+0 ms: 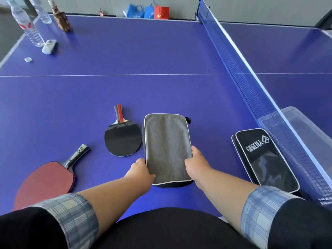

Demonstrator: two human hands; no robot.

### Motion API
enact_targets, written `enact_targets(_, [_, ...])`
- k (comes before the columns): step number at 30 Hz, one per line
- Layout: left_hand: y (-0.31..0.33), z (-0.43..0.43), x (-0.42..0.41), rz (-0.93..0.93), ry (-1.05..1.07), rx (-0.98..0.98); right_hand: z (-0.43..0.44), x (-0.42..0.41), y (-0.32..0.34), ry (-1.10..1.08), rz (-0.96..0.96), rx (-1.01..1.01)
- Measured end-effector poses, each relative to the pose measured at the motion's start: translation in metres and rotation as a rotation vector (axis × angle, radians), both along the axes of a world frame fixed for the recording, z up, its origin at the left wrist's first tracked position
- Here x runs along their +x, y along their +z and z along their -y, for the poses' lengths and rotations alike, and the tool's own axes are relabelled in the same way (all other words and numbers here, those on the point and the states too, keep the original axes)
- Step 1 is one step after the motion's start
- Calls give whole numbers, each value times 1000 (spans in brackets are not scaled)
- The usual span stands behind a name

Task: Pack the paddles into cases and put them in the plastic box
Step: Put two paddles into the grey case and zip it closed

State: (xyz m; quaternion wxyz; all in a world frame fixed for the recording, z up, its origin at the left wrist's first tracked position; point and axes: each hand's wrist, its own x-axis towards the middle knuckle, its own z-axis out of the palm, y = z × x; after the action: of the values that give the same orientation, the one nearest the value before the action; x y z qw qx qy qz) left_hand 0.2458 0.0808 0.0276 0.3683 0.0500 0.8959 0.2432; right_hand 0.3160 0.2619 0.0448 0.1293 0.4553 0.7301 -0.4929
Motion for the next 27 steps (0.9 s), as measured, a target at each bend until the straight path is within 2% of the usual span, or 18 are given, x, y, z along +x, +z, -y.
enact_targets(9, [-12,21,82,17,245,-14,10,58,-20,235,-11,-34])
enact_targets(13, [-27,21,115,39,259,-98,11,91,-39,339,23,-10])
enact_targets(16, [-32,16,125,-43,223,-186,6,104,-39,411,-5,-20])
enact_targets(18, [-27,11,129,-48,301,-189,3,108,-33,440,-29,-46])
enact_targets(23, [-4,-4,133,-87,456,19,-6,107,-14,556,-13,-54])
enact_targets(27, [22,-23,144,-186,512,274,-13,106,-7,511,-52,-79])
